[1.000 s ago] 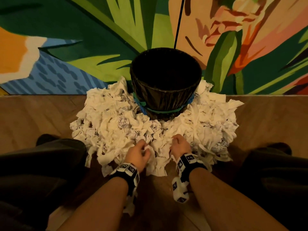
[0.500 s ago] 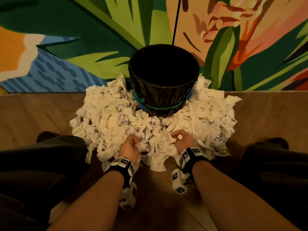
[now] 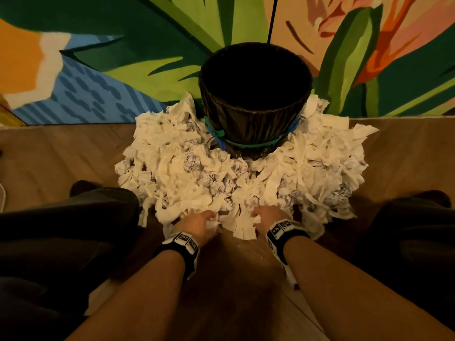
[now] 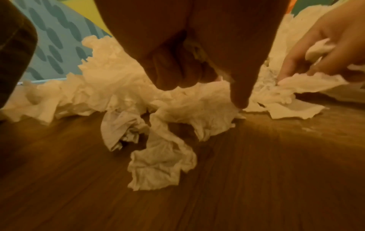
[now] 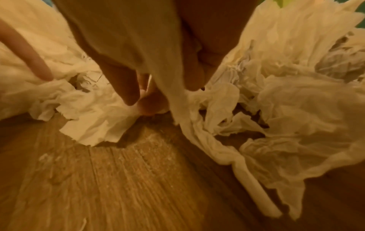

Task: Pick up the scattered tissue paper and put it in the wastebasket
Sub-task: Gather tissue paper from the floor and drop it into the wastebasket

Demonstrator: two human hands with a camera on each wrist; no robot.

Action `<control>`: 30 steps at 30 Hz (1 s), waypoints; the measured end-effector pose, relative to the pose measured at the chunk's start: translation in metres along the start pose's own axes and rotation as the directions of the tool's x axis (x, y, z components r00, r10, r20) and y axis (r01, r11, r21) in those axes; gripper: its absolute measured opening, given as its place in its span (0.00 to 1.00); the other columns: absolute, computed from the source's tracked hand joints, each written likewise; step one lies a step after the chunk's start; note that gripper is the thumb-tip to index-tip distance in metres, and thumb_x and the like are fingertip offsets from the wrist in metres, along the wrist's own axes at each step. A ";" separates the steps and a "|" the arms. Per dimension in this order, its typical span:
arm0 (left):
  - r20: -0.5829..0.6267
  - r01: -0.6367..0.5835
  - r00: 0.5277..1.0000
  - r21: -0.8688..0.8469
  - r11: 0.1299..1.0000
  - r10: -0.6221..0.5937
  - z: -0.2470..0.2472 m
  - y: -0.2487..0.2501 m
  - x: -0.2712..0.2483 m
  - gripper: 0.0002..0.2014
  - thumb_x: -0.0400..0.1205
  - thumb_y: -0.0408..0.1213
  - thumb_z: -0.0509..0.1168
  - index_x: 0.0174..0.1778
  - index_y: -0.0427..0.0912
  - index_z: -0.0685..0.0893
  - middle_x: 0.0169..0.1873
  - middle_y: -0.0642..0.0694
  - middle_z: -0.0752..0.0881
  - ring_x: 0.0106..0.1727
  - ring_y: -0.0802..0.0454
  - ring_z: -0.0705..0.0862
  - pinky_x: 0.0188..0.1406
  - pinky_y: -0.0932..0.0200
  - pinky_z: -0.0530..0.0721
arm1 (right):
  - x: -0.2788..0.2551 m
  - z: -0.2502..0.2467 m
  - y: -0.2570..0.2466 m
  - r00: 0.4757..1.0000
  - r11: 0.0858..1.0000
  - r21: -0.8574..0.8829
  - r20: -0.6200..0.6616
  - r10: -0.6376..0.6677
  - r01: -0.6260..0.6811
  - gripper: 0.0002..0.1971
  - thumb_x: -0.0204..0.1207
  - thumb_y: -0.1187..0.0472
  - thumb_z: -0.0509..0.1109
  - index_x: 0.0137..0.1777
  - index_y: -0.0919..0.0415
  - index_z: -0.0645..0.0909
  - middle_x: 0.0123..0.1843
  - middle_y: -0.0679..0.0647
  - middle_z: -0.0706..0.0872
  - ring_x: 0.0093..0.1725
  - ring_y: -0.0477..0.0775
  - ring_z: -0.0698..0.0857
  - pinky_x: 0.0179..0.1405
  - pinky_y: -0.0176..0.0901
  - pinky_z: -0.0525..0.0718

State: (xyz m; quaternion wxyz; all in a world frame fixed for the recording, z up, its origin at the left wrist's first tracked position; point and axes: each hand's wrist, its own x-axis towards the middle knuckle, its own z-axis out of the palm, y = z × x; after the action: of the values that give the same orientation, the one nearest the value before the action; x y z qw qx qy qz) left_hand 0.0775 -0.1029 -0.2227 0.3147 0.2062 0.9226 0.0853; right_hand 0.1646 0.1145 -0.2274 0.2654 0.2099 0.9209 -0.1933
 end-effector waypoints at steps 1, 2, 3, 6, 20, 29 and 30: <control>0.022 0.012 1.000 -0.008 1.000 -0.012 0.001 -0.003 0.001 0.16 0.79 0.54 0.66 0.63 0.67 0.78 0.55 0.53 0.84 0.49 0.54 0.83 0.42 0.58 0.75 | 0.000 -0.001 -0.001 1.000 1.000 -0.009 -0.014 0.002 -0.002 0.16 0.79 0.60 0.70 0.65 0.44 0.82 0.70 0.54 0.83 0.63 0.59 0.84 0.62 0.49 0.85; 0.032 0.017 0.999 -0.018 1.000 -0.017 0.001 -0.005 0.001 0.14 0.81 0.51 0.66 0.62 0.65 0.79 0.56 0.52 0.85 0.45 0.56 0.81 0.41 0.58 0.75 | 0.000 -0.002 -0.001 1.000 1.000 -0.005 -0.026 -0.001 0.001 0.15 0.79 0.59 0.69 0.63 0.45 0.84 0.69 0.54 0.83 0.63 0.59 0.83 0.61 0.48 0.84; 0.027 0.022 0.999 -0.023 0.999 -0.022 0.001 -0.006 0.001 0.12 0.81 0.50 0.66 0.61 0.62 0.82 0.56 0.50 0.86 0.44 0.55 0.79 0.42 0.58 0.75 | -0.001 -0.003 -0.002 0.999 1.000 0.014 -0.039 0.003 -0.002 0.13 0.79 0.58 0.68 0.61 0.46 0.85 0.68 0.54 0.84 0.63 0.58 0.83 0.59 0.46 0.84; -0.061 0.025 0.998 -0.121 0.992 -0.033 0.000 -0.007 0.000 0.09 0.78 0.54 0.72 0.51 0.57 0.85 0.46 0.51 0.83 0.45 0.52 0.79 0.45 0.58 0.78 | -0.003 -0.008 -0.004 0.990 0.982 0.182 -0.125 0.066 -0.042 0.11 0.83 0.49 0.62 0.55 0.52 0.83 0.60 0.57 0.87 0.57 0.60 0.85 0.50 0.42 0.81; -0.353 -0.254 0.927 -0.835 0.488 -0.123 -0.067 0.049 0.014 0.16 0.89 0.32 0.54 0.73 0.46 0.69 0.55 0.35 0.86 0.41 0.34 0.88 0.30 0.46 0.85 | -0.006 -0.073 -0.003 0.878 0.582 0.798 -0.383 0.288 0.157 0.07 0.79 0.48 0.71 0.42 0.48 0.80 0.36 0.49 0.84 0.35 0.55 0.81 0.40 0.44 0.78; -0.776 -0.611 0.617 -0.578 0.540 -0.133 -0.177 0.103 0.003 0.14 0.88 0.28 0.48 0.37 0.40 0.69 0.31 0.48 0.68 0.28 0.65 0.69 0.33 0.59 0.67 | -0.026 -0.194 0.003 0.633 0.206 0.868 -0.474 0.612 0.452 0.23 0.72 0.34 0.60 0.27 0.52 0.72 0.29 0.51 0.77 0.32 0.53 0.75 0.35 0.46 0.73; -0.786 -0.611 0.609 -0.549 0.570 -0.105 -0.191 0.111 0.003 0.12 0.88 0.25 0.49 0.41 0.39 0.71 0.34 0.50 0.70 0.31 0.71 0.72 0.35 0.67 0.69 | -0.028 -0.209 -0.001 0.631 0.130 0.844 -0.483 0.607 0.521 0.19 0.71 0.37 0.57 0.32 0.51 0.75 0.34 0.51 0.79 0.36 0.53 0.76 0.38 0.46 0.74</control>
State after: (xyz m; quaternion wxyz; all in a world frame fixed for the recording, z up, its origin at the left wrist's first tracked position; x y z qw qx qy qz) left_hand -0.0054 -0.0067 -0.0421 -0.0570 0.1386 0.7831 0.6035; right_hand 0.1000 0.2034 -0.0473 -0.3617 0.4193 0.5478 -0.6271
